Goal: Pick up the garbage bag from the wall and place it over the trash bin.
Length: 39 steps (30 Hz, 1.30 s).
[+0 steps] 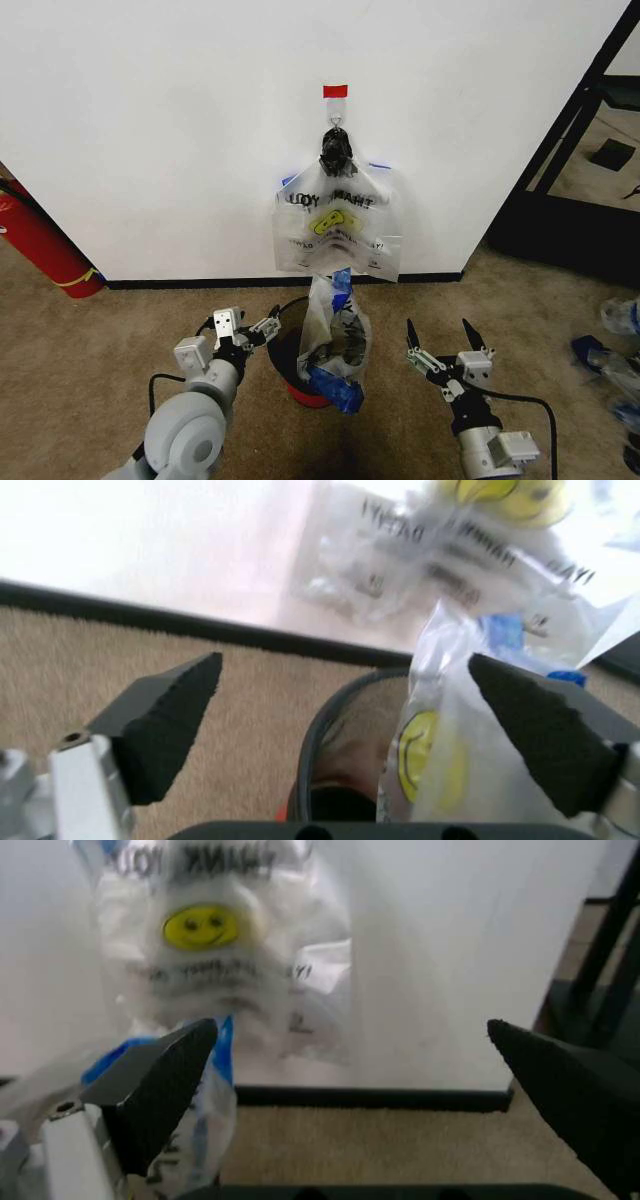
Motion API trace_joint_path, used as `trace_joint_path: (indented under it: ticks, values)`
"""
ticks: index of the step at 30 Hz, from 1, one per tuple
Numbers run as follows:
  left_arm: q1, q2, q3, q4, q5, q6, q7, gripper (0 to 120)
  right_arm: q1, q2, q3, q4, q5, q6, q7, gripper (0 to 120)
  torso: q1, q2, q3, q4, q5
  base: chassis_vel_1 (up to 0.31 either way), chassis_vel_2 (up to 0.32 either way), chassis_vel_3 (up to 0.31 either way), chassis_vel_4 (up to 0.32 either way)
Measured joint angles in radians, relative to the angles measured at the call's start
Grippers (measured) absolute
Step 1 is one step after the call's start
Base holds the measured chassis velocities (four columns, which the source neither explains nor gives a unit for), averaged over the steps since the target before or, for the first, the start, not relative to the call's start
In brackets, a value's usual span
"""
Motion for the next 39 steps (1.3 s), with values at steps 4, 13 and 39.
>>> trace_joint_path:
  ticks: [4, 13, 39]
  values:
    - [0.004, 0.002, 0.011, -0.012, 0.035, -0.004, 0.014, 100, 0.072, -0.073, -0.01, 0.004, 0.068, -0.088, 0.003, 100, 0.0, 0.0, 0.0, 0.0008, 0.0002, 0.0, 0.0, 0.0, 0.0]
    - [-0.032, 0.03, 0.061, 0.007, 0.063, 0.01, 0.046, 100, 0.309, -0.223, -0.106, -0.075, 0.254, -0.276, -0.02, 100, 0.0, 0.0, 0.0, 0.0001, 0.0, 0.0, 0.0, 0.0, 0.0]
    - [-0.013, 0.047, 0.034, 0.001, 0.129, -0.015, 0.094, 100, 0.592, -0.097, -0.357, -0.24, 0.542, -0.626, 0.23, 100, 0.0, 0.0, 0.0, 0.0, -0.0002, 0.0, 0.0, 0.0, 0.0]
